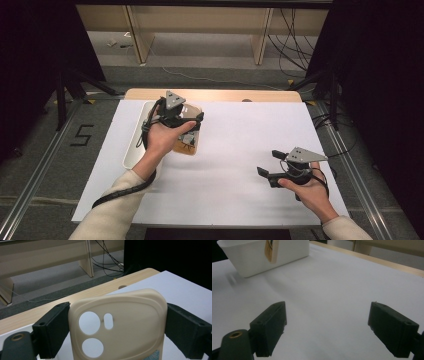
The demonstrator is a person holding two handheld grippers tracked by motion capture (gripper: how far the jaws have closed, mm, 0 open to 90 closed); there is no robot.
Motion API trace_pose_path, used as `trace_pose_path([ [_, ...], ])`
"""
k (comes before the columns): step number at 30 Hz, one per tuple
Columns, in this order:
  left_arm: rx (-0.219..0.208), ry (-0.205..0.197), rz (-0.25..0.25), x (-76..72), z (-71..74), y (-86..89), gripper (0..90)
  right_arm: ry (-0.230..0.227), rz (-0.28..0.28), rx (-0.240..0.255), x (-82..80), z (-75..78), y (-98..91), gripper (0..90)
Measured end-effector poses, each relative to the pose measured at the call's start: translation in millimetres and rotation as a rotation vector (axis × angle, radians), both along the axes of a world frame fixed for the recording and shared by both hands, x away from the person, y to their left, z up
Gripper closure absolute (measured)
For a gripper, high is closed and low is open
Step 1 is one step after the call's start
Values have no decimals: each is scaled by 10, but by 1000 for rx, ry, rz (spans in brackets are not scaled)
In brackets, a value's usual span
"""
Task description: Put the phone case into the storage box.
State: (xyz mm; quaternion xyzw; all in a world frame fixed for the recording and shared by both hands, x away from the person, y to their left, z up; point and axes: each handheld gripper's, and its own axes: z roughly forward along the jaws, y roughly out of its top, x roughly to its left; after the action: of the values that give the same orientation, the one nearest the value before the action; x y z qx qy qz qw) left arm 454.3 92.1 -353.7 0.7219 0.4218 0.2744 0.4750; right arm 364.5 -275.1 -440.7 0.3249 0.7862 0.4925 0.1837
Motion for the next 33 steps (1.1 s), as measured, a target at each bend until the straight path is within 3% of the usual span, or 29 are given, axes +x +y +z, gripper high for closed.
trace_pose_path([
  [33,-25,-49,36,-9,174,155,113,0,5,0,2,-5,4,161],
])
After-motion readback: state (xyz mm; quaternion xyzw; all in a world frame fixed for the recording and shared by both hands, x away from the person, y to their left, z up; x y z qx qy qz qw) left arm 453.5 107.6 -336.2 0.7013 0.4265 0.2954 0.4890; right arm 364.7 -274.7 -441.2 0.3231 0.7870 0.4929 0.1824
